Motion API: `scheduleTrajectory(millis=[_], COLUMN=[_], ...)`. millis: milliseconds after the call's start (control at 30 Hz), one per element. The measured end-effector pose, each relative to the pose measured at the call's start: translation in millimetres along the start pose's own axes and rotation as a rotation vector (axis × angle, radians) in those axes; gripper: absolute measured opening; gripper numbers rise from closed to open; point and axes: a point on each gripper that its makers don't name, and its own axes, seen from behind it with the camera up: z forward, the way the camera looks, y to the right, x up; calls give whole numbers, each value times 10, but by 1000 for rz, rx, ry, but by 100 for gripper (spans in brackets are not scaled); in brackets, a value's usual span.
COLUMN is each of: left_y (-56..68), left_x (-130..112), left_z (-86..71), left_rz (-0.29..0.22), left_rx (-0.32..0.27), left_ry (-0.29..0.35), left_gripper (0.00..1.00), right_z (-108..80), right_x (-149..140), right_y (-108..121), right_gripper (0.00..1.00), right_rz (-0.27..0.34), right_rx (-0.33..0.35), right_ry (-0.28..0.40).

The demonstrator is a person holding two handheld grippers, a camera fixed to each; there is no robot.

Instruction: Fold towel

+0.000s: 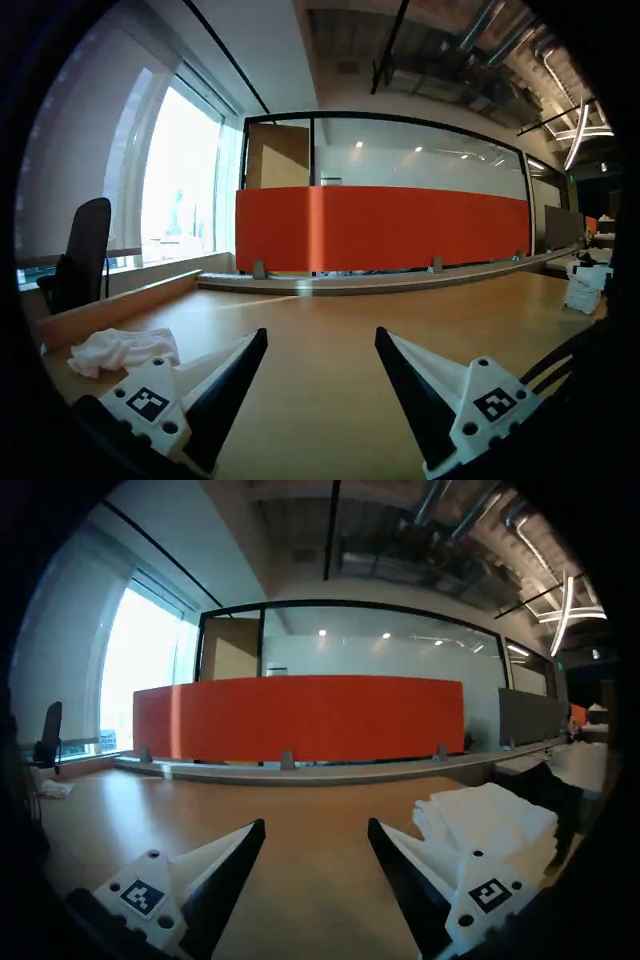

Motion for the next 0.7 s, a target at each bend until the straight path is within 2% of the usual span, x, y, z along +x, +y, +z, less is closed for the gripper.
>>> scheduleTrajectory(millis=[200, 700], left_y=[-1, -8], left_x=[1, -1], left_z=[-3, 0], left_rz=[0, 0], left_rx=[0, 0], left_ry=[0, 0], left_gripper=[100, 100], right_z=[-7, -37], right_x=[0, 7], right_y=[-66, -90], right_gripper=[100, 99], right_rz=[-17, -16], right_rx=[9, 6], right_ry=[7, 7])
